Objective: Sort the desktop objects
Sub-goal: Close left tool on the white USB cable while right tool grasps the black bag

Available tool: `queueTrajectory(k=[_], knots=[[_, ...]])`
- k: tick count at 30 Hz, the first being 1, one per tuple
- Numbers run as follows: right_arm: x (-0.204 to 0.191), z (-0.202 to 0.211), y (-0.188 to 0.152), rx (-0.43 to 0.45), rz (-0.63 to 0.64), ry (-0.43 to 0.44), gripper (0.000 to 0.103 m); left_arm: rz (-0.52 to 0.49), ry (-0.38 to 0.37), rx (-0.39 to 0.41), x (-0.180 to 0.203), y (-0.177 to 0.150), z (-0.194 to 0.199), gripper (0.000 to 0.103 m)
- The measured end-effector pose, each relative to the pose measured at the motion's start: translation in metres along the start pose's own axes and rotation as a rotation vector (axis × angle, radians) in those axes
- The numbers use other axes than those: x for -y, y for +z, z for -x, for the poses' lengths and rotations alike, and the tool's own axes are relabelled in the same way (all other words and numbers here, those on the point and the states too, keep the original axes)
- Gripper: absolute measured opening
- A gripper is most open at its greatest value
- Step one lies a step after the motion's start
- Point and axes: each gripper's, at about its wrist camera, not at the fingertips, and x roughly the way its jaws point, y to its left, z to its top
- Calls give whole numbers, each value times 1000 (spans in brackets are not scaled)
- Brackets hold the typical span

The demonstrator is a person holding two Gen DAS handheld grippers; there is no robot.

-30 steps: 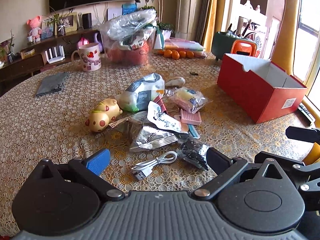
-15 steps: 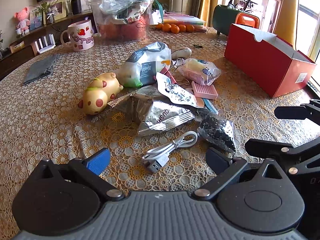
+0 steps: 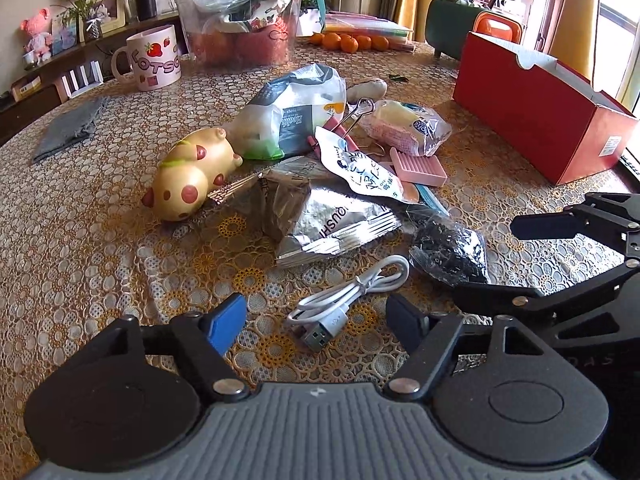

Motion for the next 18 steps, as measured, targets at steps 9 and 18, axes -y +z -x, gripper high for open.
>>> queueTrajectory(k=[9, 18], knots=[[7, -13, 5, -3, -25, 17, 60, -63, -3, 29, 9, -3, 1, 59], [12, -12, 7, 7, -71, 32, 35, -108, -5, 33, 25, -3, 4, 31]])
